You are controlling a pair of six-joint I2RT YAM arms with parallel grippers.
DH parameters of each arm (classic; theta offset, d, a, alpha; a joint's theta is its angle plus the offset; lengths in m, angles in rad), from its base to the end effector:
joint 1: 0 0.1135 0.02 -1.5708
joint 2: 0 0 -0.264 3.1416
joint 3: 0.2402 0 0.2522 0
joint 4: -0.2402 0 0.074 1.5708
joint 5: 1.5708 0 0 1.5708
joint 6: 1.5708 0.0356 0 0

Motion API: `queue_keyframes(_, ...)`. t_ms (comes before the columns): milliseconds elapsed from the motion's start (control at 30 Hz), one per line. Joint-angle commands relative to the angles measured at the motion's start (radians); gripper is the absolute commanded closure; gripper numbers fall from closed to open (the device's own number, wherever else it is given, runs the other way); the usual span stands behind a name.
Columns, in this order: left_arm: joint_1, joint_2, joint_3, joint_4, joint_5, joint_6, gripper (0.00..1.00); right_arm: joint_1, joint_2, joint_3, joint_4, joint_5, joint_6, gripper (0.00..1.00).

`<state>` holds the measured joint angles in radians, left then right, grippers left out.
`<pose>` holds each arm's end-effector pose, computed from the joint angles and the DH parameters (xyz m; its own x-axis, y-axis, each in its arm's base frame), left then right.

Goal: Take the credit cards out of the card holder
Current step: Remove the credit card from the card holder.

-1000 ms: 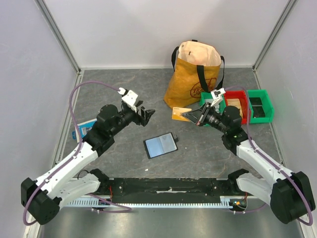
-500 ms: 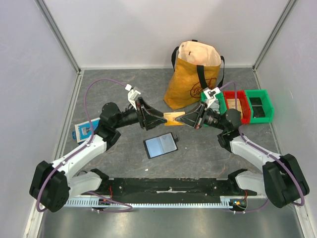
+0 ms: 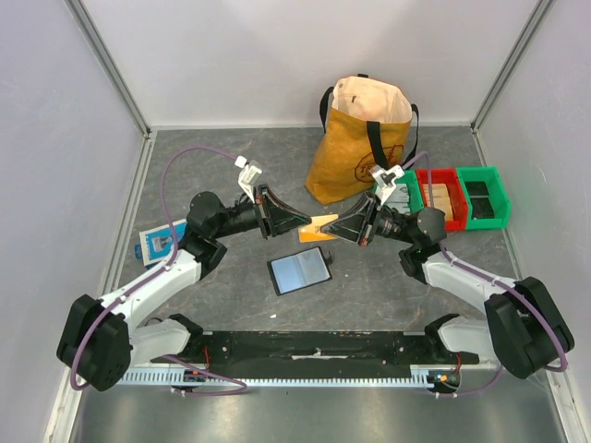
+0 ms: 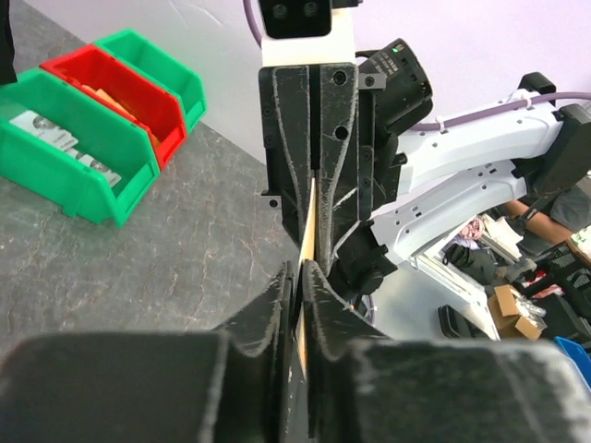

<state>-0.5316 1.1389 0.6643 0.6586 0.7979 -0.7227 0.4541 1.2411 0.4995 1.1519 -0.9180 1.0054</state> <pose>0.2043 -0.1497 0.3128 -0.5171 -0.2317 -0.8240 0.8248 0.1225 -0.5520 0.2063 0.1322 0.2802 -0.5857 0.2848 -0.7588 -0.7961 -0.0265 0.6045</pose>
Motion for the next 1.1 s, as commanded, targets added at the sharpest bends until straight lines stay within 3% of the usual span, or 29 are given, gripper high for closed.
queue_keyframes(0,0.002,-0.018,-0.029,0.073,0.018,-0.061,0.96,0.001,-0.008,-0.001,0.083,0.027,0.01,0.98)
queue_keyframes(33,-0.001,-0.021,-0.038,0.081,0.014,-0.069,0.98,0.0,-0.011,-0.007,0.086,0.043,0.012,0.91)
queue_keyframes(100,-0.004,-0.04,-0.066,0.095,-0.029,-0.092,0.98,0.0,-0.026,-0.03,0.112,0.1,0.025,0.67)
queue_keyframes(167,-0.005,-0.074,-0.11,0.131,-0.104,-0.139,0.98,0.012,-0.043,-0.065,0.17,0.174,0.041,0.55)
queue_keyframes(300,-0.031,-0.142,-0.212,0.22,-0.322,-0.24,0.98,0.113,-0.071,-0.127,0.197,0.339,-0.008,0.43)
queue_keyframes(533,-0.139,-0.215,-0.272,0.274,-0.612,-0.32,0.98,0.296,-0.098,-0.225,0.21,0.714,-0.105,0.41)
queue_keyframes(700,-0.203,-0.208,-0.282,0.306,-0.719,-0.348,0.98,0.366,-0.082,-0.194,0.221,0.778,-0.149,0.42)
queue_keyframes(1067,-0.257,-0.191,-0.305,0.348,-0.761,-0.374,0.98,0.386,-0.034,-0.173,0.335,0.837,-0.137,0.52)
